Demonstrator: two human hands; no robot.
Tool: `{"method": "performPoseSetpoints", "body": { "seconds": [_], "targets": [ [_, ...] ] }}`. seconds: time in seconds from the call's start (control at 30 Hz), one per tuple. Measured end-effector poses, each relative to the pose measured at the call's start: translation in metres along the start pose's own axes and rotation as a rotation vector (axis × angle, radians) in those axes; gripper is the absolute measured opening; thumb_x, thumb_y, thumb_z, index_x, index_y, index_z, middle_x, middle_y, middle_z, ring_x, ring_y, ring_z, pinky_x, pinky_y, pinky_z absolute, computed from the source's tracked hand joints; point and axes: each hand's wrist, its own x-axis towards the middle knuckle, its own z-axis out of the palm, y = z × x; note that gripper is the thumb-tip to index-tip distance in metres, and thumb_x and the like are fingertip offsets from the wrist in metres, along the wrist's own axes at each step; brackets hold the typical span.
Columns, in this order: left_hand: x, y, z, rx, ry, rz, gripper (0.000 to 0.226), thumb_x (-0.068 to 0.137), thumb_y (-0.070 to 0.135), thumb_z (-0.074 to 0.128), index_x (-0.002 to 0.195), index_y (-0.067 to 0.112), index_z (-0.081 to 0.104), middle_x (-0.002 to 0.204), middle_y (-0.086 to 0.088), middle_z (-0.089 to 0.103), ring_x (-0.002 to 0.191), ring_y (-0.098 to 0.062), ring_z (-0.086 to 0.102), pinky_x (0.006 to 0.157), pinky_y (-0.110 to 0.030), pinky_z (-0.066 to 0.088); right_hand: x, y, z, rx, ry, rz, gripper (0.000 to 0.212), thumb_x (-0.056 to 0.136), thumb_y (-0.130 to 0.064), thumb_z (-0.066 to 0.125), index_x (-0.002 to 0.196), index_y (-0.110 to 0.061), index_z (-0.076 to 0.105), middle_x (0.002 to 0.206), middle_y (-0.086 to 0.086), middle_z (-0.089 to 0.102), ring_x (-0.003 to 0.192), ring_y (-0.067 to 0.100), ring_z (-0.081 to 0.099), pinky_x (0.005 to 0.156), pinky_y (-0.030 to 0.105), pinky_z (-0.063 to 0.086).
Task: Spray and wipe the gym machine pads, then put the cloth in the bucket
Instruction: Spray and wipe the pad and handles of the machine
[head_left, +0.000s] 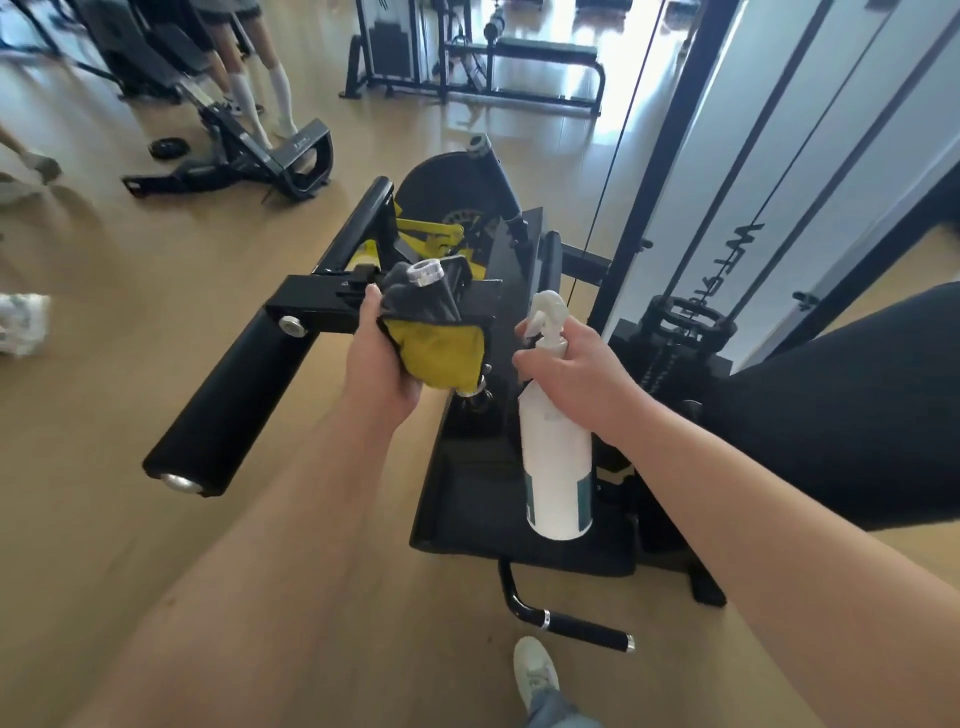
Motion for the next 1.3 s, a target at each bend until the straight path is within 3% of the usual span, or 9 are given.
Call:
{"method": "performPoseSetpoints", "body": {
  "seconds": [0.13, 0.27, 0.37, 0.5, 0.6, 0.7, 0.8, 1.03, 1.3],
  "targets": [
    [0.007, 0.013, -0.005, 0.068, -0.036, -0.14, 0.068, 0.102, 0.063, 0.034, 0.145, 0.014, 0.057, 0.138, -0.011, 0.064, 0.127, -0.028, 0.063, 0.099, -0.042, 0.054, 0.015, -0.01, -0.009, -0.096, -0.051, -0.026, 0.024, 0.093, -0.024, 0.064, 0.106, -0.043, 0.056, 0.097, 0.005, 0.067, 0.079, 0.026, 0.068, 0.077, 0.05, 0.062],
    [0.027, 0.025, 0.001, 0.021, -0.01, -0.138, 0.06, 0.096, 0.037, 0.038, 0.145, 0.006, 0.055, 0.131, -0.02, 0.062, 0.122, -0.033, 0.061, 0.11, -0.049, 0.047, 0.048, -0.016, -0.022, -0.179, -0.029, -0.052, 0.03, 0.091, -0.019, 0.061, 0.115, -0.037, 0.059, 0.093, 0.006, 0.068, 0.075, 0.027, 0.067, 0.071, 0.049, 0.062],
    [0.047, 0.031, 0.01, -0.056, 0.002, -0.103, 0.053, 0.083, 0.013, 0.039, 0.129, -0.004, 0.058, 0.119, -0.027, 0.069, 0.108, -0.044, 0.069, 0.102, -0.056, 0.051, 0.08, -0.018, -0.034, -0.209, -0.021, -0.063, 0.026, 0.089, -0.022, 0.061, 0.115, -0.029, 0.06, 0.098, 0.007, 0.068, 0.084, 0.03, 0.07, 0.075, 0.053, 0.062],
    [0.077, 0.041, 0.038, 0.294, 0.055, -0.047, 0.027, 0.096, -0.004, 0.036, 0.106, 0.007, 0.059, 0.096, -0.011, 0.068, 0.081, -0.023, 0.069, 0.085, -0.042, 0.057, 0.121, -0.022, -0.051, -0.214, -0.015, -0.085, 0.025, 0.089, -0.024, 0.06, 0.114, -0.024, 0.06, 0.102, 0.01, 0.068, 0.092, 0.034, 0.069, 0.08, 0.052, 0.061],
    [0.105, 0.043, 0.046, 0.48, 0.048, 0.033, 0.039, 0.096, -0.011, 0.04, 0.12, 0.013, 0.06, 0.11, -0.014, 0.063, 0.095, -0.029, 0.066, 0.092, -0.05, 0.055, 0.147, -0.024, -0.06, -0.232, -0.024, -0.085, 0.024, 0.09, -0.024, 0.06, 0.114, -0.022, 0.059, 0.101, 0.011, 0.069, 0.091, 0.033, 0.07, 0.079, 0.049, 0.061],
    [0.125, 0.039, 0.052, 0.263, -0.049, 0.04, 0.039, 0.102, -0.008, 0.037, 0.139, -0.001, 0.051, 0.12, -0.022, 0.063, 0.113, -0.034, 0.063, 0.11, -0.05, 0.048, 0.168, -0.023, -0.065, -0.277, -0.014, -0.083, 0.026, 0.09, -0.026, 0.061, 0.115, -0.02, 0.06, 0.099, 0.008, 0.069, 0.089, 0.03, 0.07, 0.08, 0.05, 0.063],
    [0.14, 0.044, 0.064, 0.084, -0.132, 0.022, 0.03, 0.107, 0.005, 0.04, 0.132, 0.003, 0.056, 0.111, -0.015, 0.073, 0.103, -0.024, 0.072, 0.098, -0.037, 0.058, 0.19, -0.024, -0.065, -0.284, -0.015, -0.058, 0.027, 0.089, -0.027, 0.063, 0.114, -0.02, 0.06, 0.099, 0.007, 0.067, 0.089, 0.029, 0.069, 0.078, 0.047, 0.061],
    [0.191, 0.051, 0.073, 0.059, -0.151, -0.068, 0.029, 0.101, 0.004, 0.041, 0.118, 0.002, 0.065, 0.103, -0.012, 0.076, 0.101, -0.026, 0.073, 0.081, -0.035, 0.06, 0.223, -0.026, -0.058, -0.349, 0.083, -0.092, 0.018, 0.086, -0.028, 0.064, 0.098, -0.014, 0.064, 0.09, 0.004, 0.065, 0.083, 0.028, 0.065, 0.072, 0.042, 0.058],
    [0.223, 0.047, 0.089, 0.135, -0.415, -0.153, 0.05, 0.097, -0.005, 0.048, 0.138, 0.022, 0.059, 0.118, -0.014, 0.071, 0.097, -0.023, 0.074, 0.075, -0.033, 0.061, 0.234, -0.026, -0.057, -0.366, 0.064, -0.129, 0.022, 0.088, -0.025, 0.068, 0.108, -0.015, 0.064, 0.099, 0.001, 0.064, 0.089, 0.02, 0.064, 0.079, 0.043, 0.058]
  ]
}}
